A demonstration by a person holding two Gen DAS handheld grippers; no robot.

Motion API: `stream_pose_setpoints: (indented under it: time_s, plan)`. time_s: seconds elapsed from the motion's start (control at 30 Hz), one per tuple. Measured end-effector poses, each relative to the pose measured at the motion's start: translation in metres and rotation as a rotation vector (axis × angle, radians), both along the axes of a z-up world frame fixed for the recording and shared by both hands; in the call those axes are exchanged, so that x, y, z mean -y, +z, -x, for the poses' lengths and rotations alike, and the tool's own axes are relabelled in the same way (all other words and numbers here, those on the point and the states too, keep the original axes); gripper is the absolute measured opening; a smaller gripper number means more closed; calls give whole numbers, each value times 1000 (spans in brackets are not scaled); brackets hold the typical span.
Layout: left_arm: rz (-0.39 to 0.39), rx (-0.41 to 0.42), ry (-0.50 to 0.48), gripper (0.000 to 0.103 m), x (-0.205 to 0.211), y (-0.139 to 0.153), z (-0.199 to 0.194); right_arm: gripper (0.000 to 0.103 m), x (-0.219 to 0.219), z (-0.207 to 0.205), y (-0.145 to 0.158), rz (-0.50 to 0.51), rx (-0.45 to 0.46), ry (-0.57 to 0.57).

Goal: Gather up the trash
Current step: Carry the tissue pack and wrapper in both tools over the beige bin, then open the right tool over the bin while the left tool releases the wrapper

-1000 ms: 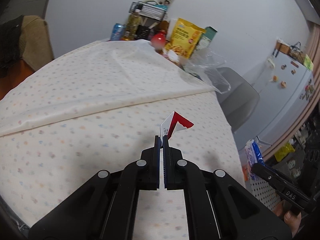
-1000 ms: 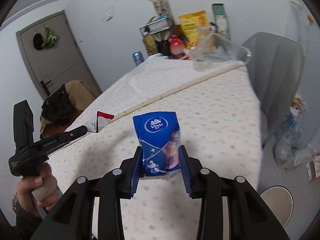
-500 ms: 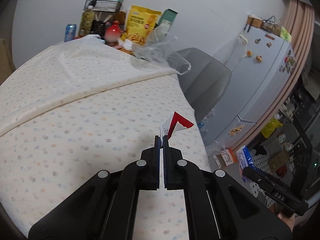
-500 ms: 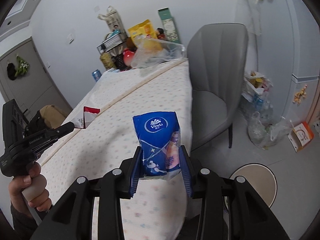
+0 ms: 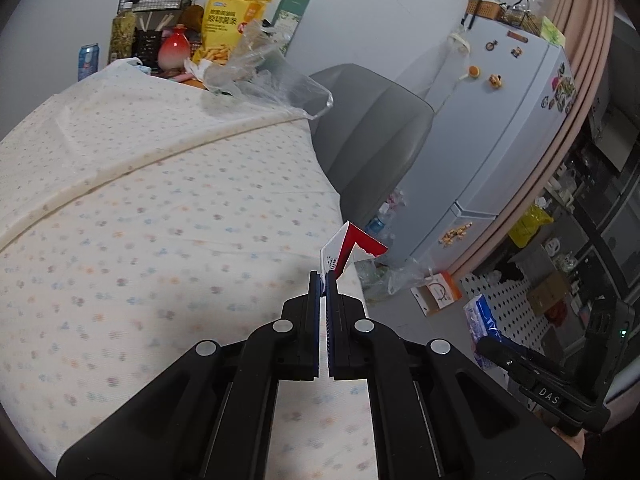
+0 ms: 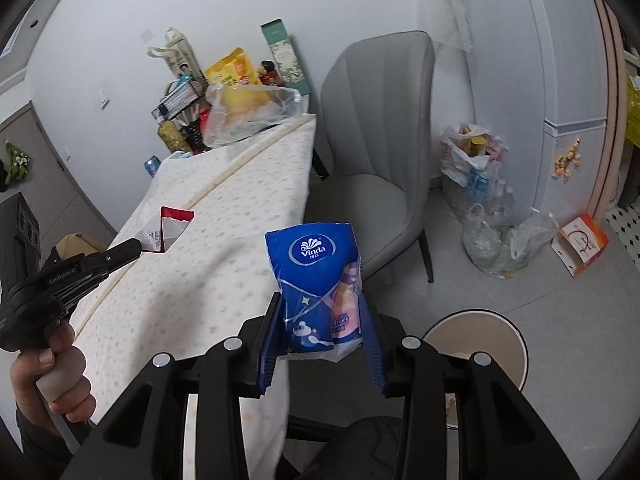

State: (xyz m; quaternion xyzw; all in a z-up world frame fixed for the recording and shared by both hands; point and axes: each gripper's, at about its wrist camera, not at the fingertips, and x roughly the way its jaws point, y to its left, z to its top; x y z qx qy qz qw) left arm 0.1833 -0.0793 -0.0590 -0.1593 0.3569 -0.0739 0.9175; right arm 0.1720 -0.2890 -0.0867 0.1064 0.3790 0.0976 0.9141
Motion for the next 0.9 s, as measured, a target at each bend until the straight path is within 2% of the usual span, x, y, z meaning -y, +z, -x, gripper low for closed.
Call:
stream_pose_setpoints:
  time_s: [0.37, 0.47, 0.5, 0.53, 0.57, 0.9]
  plan:
    - [-17, -38, -75, 3, 50, -6, -32, 39, 53, -11, -18, -6, -42, -112]
    - [-23, -46, -99, 3, 66, -6, -38, 49, 67, -14, -24, 5, -45, -146]
    - [-24, -48, -106, 3, 70, -6, -39, 62, 73, -15, -27, 9, -41, -165]
    - [-27, -51, -120, 3, 77, -6, -41, 81, 78, -15, -29, 5, -38, -181]
    - [-31, -52, -129, 3, 83, -6, -42, 87, 84, -14, -30, -1, -34, -197]
    - [-51, -88, -245, 3, 148, -20, -48, 89, 141, 26, -34, -60, -36, -310]
